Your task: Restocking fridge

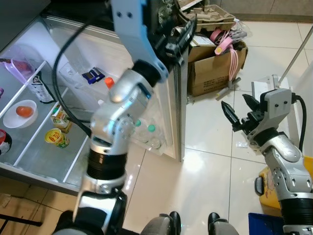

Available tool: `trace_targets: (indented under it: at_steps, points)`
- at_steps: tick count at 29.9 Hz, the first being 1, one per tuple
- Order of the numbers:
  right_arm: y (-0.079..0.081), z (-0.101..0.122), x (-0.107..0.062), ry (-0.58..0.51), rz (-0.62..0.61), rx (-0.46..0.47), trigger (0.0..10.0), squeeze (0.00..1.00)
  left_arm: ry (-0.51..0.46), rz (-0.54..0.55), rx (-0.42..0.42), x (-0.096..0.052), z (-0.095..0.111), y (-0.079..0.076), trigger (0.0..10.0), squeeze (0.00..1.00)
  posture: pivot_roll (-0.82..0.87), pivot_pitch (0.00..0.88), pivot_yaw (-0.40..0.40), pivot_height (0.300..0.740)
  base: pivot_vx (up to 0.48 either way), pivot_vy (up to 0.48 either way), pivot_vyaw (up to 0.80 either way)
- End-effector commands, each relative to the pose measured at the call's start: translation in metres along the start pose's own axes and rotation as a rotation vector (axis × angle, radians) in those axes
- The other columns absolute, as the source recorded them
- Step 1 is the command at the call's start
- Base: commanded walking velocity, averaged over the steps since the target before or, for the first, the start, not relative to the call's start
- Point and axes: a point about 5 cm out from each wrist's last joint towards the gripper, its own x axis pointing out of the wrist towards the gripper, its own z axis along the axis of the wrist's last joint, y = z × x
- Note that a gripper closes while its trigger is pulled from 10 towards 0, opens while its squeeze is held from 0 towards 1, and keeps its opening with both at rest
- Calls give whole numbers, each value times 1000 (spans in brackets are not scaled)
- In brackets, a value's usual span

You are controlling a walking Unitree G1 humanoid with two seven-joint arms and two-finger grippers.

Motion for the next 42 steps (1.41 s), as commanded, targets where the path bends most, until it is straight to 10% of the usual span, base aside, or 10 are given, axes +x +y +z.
trace_targets:
  at_steps: [1,6,9,14,26,36,42]
  points:
    - [0,-5,-2,8,7,2,10000,0,-69,67,68,-5,23,23,10000,0,-53,277,141,737,0,0,0]
    - [7,-4,9,-1,58,14,10000,0,-2,370,421,-30,40,87,10000,0,-19,289,149,737,0,0,0]
    - [7,-4,11,-3,63,16,10000,0,6,404,457,-33,41,94,10000,0,-19,289,149,737,0,0,0]
    - [16,3,46,-33,120,3,10000,0,96,719,712,-93,62,145,10000,0,41,318,157,737,0,0,0]
    - [14,14,77,-34,125,-7,10000,0,513,915,977,-206,37,167,10000,0,114,354,160,737,0,0,0]
    - [29,2,86,29,190,52,10000,0,360,907,940,-171,46,159,10000,0,131,355,153,737,0,0,0]
    - [69,-8,91,87,434,181,10000,0,195,911,943,-139,78,155,10000,0,158,347,141,737,0,0,0]
